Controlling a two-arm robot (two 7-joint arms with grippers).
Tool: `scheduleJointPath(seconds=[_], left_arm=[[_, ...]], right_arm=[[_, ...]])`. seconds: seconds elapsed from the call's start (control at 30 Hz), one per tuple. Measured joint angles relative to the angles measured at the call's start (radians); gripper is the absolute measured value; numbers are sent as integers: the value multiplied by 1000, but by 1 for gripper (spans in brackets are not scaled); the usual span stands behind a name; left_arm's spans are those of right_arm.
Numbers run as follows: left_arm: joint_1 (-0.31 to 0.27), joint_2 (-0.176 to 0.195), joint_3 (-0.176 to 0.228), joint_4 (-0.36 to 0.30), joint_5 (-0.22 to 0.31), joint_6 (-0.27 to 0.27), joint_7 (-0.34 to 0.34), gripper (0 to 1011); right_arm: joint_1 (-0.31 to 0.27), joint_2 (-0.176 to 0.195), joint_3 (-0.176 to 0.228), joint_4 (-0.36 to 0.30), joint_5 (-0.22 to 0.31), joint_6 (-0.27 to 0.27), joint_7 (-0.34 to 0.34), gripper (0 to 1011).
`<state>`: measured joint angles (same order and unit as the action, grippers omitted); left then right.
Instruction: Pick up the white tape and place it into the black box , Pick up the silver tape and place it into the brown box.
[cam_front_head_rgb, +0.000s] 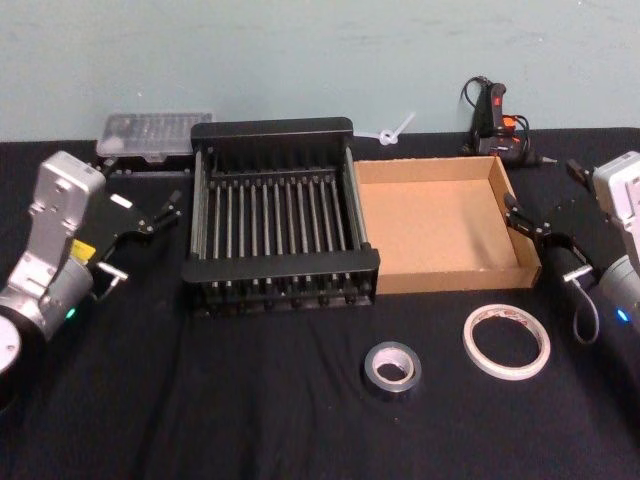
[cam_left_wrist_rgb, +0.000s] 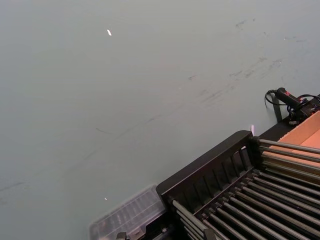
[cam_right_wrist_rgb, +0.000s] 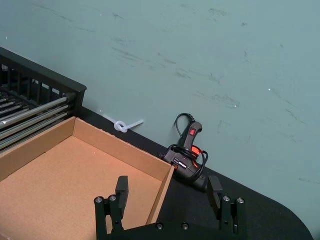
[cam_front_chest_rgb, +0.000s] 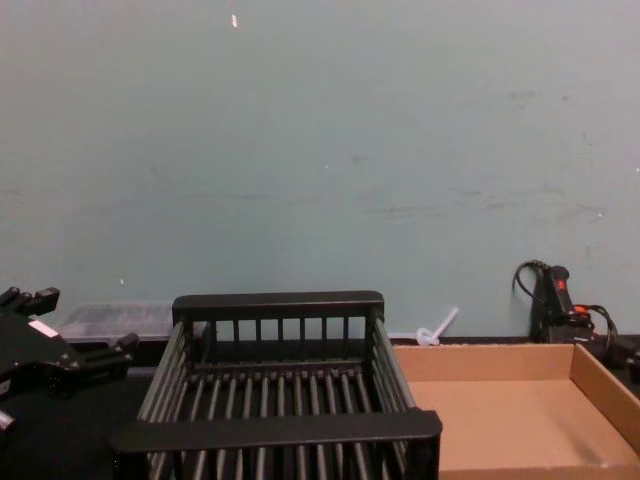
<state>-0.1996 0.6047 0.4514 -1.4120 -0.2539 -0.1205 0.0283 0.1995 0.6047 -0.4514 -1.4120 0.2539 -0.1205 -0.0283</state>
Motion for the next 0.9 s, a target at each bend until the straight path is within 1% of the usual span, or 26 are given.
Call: scheduleJointPath(seconds=[0.9], left_arm=[[0,0,0,0,0,0,0,1001]], right_arm=[[0,0,0,0,0,0,0,1002]])
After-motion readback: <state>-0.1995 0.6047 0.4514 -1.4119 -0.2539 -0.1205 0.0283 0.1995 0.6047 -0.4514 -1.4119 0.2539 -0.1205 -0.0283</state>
